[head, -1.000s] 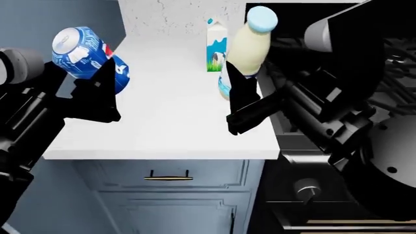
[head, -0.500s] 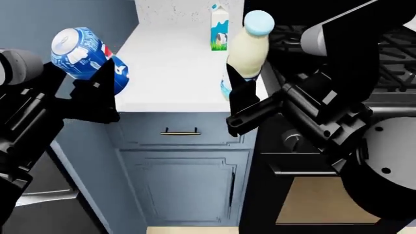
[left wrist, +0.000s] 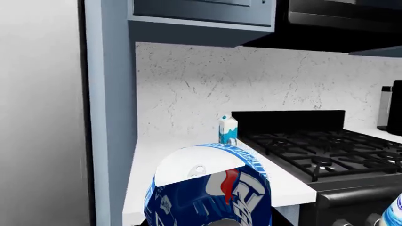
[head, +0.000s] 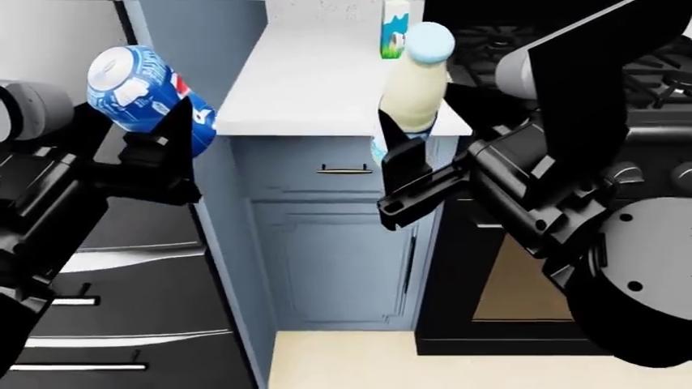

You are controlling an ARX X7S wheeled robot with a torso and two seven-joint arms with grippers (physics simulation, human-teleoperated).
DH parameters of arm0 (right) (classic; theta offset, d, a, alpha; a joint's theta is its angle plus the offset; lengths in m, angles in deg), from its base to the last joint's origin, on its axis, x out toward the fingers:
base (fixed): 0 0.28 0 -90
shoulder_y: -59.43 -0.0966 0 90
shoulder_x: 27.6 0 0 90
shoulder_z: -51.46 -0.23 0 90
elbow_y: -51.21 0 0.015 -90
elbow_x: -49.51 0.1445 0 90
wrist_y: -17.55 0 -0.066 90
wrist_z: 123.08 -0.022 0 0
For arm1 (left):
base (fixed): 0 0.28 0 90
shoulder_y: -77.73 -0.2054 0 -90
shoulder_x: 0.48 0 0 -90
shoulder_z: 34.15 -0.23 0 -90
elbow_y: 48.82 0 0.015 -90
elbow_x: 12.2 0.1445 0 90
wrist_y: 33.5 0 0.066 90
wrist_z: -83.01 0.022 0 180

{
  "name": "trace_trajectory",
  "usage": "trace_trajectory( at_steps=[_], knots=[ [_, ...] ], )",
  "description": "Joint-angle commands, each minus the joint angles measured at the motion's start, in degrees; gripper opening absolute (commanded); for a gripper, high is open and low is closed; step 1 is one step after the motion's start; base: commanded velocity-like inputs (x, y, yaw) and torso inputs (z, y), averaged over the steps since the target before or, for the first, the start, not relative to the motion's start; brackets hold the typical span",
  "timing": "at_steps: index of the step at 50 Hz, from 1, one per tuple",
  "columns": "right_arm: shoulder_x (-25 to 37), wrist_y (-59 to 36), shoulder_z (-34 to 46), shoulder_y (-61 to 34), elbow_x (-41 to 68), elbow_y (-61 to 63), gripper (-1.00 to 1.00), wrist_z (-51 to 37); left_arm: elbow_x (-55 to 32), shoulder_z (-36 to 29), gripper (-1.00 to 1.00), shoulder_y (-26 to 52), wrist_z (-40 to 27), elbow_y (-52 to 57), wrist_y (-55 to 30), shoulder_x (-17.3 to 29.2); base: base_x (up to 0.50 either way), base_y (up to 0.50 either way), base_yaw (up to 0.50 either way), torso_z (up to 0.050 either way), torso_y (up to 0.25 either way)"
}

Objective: Move the drinks to the dining counter.

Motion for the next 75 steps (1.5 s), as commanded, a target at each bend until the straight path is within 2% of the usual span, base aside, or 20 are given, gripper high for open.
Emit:
trace_trajectory(
  at_steps=[1, 46, 64, 65, 75],
  knots=[
    [-0.14, -1.03, 0.18, -0.85, -1.18, -0.52, -1.0, -0.17, 0.02, -0.47, -1.0, 0.65, -0.27, -0.42, 0.5, -0.05, -0.46, 0.37, 0.0, 0.01, 0.0],
    [1.02, -2.07, 2.41, -0.7, -6.02, 0.65, -1.0, -0.28, -0.24, -0.97, -1.0, 0.22, -0.49, -0.36, 1.57, 0.73, -0.43, 0.38, 0.0, 0.0, 0.0],
    [1.43, -5.17, 4.93, -2.09, -9.15, 0.49, -1.0, -3.61, -0.01, -0.53, -1.0, -0.99, -0.29, -0.14, 2.28, 1.19, -0.43, -0.02, 0.38, 0.0, 0.0],
    [1.62, -4.62, 5.41, -1.83, -10.75, 1.89, -1.0, -0.99, 0.03, -0.48, -1.0, -1.12, -0.23, -0.14, 2.36, 1.18, -0.38, -0.03, 0.39, 0.0, 0.0],
    [1.73, -4.81, 5.42, -2.04, -10.76, 2.0, -1.0, -2.47, -0.13, -0.34, -1.0, -1.51, -0.28, 0.04, 2.64, 1.44, -0.03, 0.0, 0.18, 0.001, 0.0]
  ],
)
